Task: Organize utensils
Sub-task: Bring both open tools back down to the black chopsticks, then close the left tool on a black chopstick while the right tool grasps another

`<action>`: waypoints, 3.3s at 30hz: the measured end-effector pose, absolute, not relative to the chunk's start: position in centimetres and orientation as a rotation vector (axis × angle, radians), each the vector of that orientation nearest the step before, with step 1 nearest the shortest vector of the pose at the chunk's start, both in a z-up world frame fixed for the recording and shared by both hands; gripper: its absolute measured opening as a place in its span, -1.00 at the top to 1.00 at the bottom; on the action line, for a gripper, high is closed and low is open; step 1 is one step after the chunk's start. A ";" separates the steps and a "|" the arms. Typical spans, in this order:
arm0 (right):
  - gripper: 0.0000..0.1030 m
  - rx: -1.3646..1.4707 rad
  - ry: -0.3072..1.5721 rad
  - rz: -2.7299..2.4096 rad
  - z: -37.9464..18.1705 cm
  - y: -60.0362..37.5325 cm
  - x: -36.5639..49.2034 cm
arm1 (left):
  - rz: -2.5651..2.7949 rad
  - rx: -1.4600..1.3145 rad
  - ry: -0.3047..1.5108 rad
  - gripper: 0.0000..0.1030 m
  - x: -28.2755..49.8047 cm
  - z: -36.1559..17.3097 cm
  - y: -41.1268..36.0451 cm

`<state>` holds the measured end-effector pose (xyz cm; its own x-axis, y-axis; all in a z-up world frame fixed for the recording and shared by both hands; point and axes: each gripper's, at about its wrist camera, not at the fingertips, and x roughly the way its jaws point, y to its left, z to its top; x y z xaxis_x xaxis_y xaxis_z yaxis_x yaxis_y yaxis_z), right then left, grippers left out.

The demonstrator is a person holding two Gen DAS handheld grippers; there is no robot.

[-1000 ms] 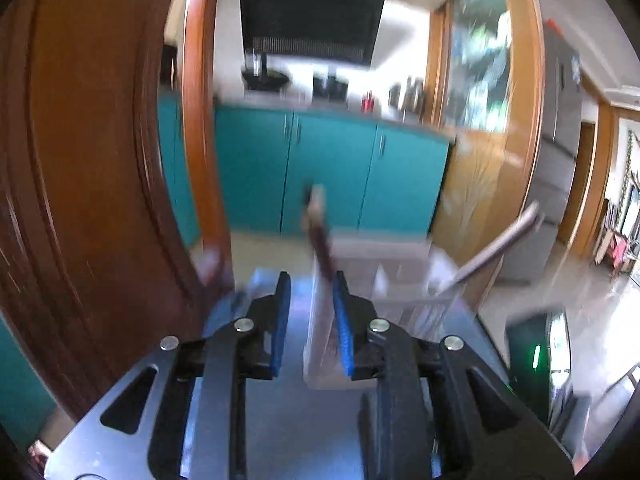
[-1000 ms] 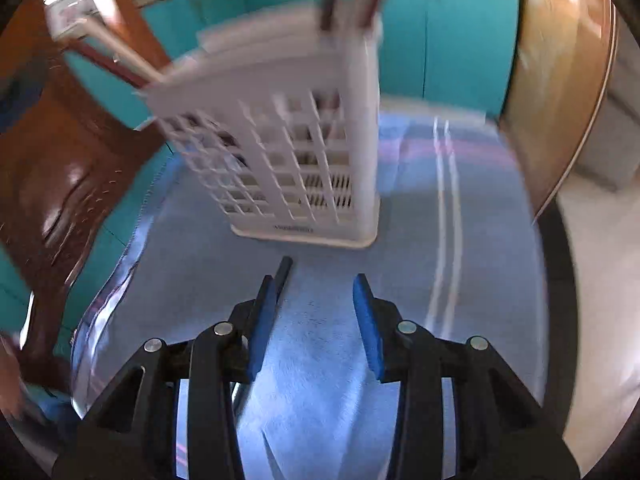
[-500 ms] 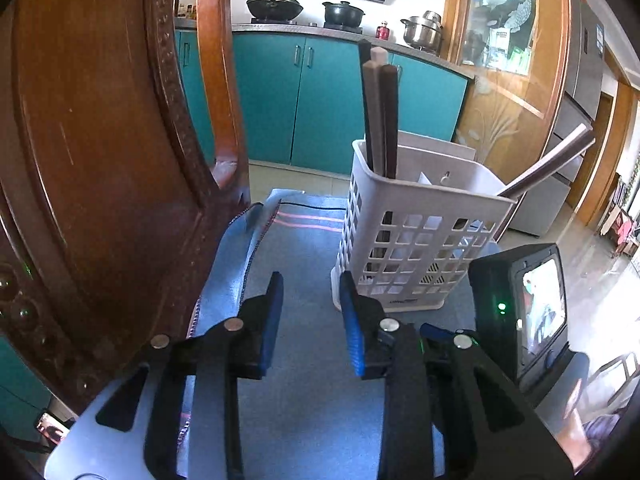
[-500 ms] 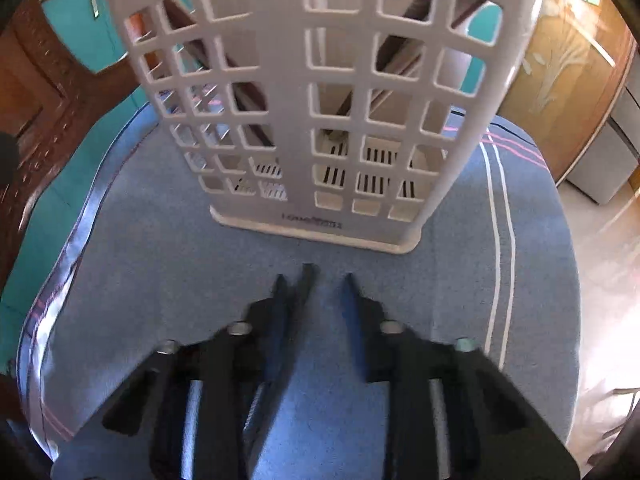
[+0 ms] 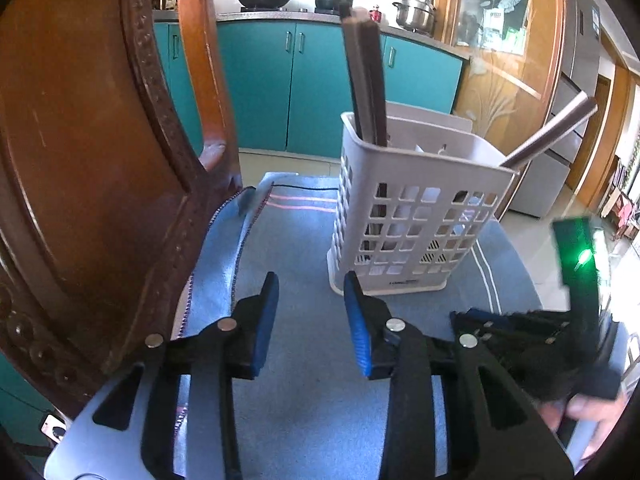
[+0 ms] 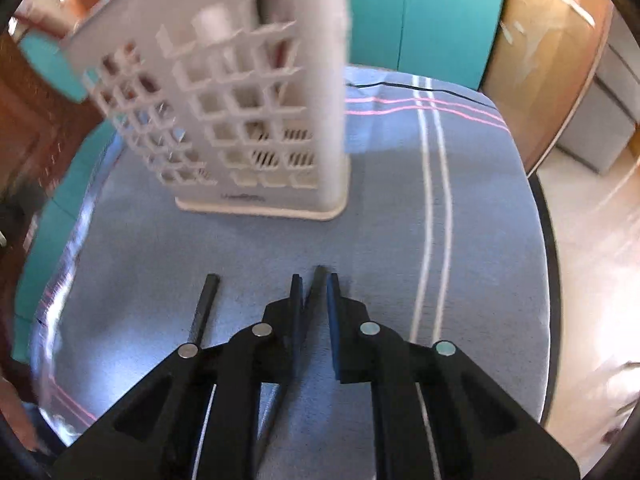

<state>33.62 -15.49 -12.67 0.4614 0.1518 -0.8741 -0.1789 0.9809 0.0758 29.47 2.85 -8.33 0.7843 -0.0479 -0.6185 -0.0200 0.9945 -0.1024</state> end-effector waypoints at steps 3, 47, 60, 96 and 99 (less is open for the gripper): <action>0.64 0.012 1.063 0.198 -11.8 -16.9 33.5 | -0.019 -0.091 0.675 0.29 29.4 -8.6 2.3; 0.57 -0.031 1.123 0.214 -12.1 -18.6 30.5 | -0.116 0.020 0.888 0.00 30.0 -13.8 -2.1; 0.47 -0.007 1.131 0.177 -12.0 -20.1 30.4 | -0.192 0.061 0.958 0.31 29.3 -15.9 -4.8; 0.76 -0.128 1.115 0.256 -12.2 -13.4 28.3 | -0.159 0.053 0.955 0.81 30.2 -15.8 -2.3; 0.77 -0.111 1.114 0.259 -12.3 -13.2 28.3 | -0.161 0.040 0.943 0.82 30.6 -15.9 -2.3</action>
